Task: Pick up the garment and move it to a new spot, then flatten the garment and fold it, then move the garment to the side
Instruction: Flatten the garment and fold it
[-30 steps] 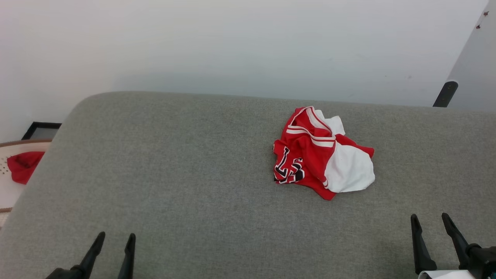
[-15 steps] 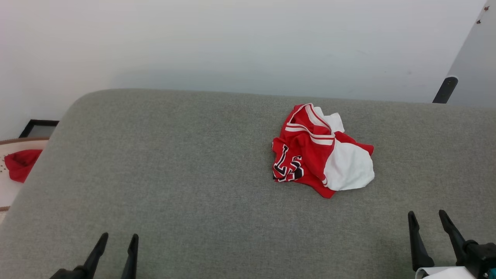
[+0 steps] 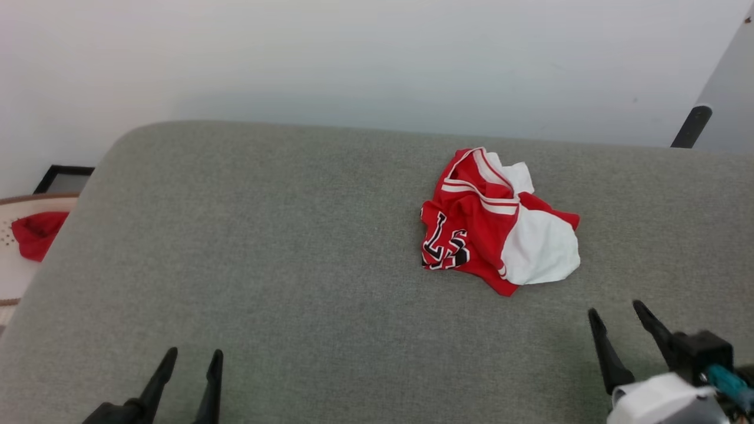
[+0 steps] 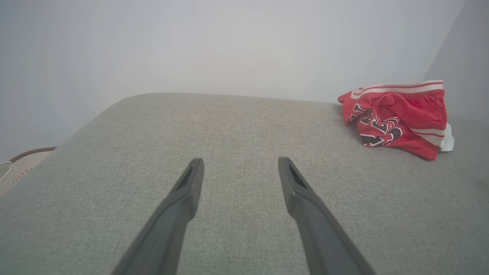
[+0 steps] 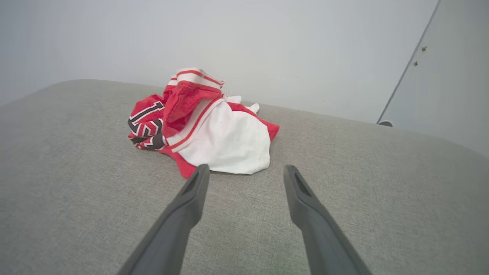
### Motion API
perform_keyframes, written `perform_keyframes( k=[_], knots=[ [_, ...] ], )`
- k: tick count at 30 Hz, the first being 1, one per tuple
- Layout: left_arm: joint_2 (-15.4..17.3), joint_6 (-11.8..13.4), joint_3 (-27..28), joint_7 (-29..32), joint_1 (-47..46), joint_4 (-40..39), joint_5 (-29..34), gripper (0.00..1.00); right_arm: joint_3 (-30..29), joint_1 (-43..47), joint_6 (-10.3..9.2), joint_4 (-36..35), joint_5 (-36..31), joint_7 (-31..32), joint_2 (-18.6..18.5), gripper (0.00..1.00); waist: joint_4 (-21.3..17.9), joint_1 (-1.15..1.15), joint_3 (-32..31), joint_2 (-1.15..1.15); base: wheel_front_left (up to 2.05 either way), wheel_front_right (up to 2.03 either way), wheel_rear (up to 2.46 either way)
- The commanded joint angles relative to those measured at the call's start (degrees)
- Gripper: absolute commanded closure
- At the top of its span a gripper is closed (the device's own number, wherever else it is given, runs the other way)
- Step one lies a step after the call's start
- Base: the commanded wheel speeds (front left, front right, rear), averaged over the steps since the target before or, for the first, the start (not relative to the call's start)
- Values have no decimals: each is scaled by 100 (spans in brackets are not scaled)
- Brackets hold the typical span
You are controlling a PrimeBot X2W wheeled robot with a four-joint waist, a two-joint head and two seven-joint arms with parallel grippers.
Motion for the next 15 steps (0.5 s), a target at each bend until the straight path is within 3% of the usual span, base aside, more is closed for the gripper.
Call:
perform_keyframes(
  k=[1, 7, 15],
  knots=[
    [-25, -14, -26, 0, -56, -6, -5, 0, 104, -132, -4, -17, 48, 72, -81, 0, 39, 0, 51, -1, 0, 0, 0],
    [-32, -14, -74, 0, -219, -56, -68, 0, 812, -718, -4, 22, 261, 934, -635, 0, 82, 0, 287, -1, 0, 0, 0],
    [33, -15, -244, 0, -551, -77, -172, 0, 1424, -1953, -4, 489, 1383, 3068, -1256, 0, 185, 0, 773, -1, 0, 0, 0]
  ],
)
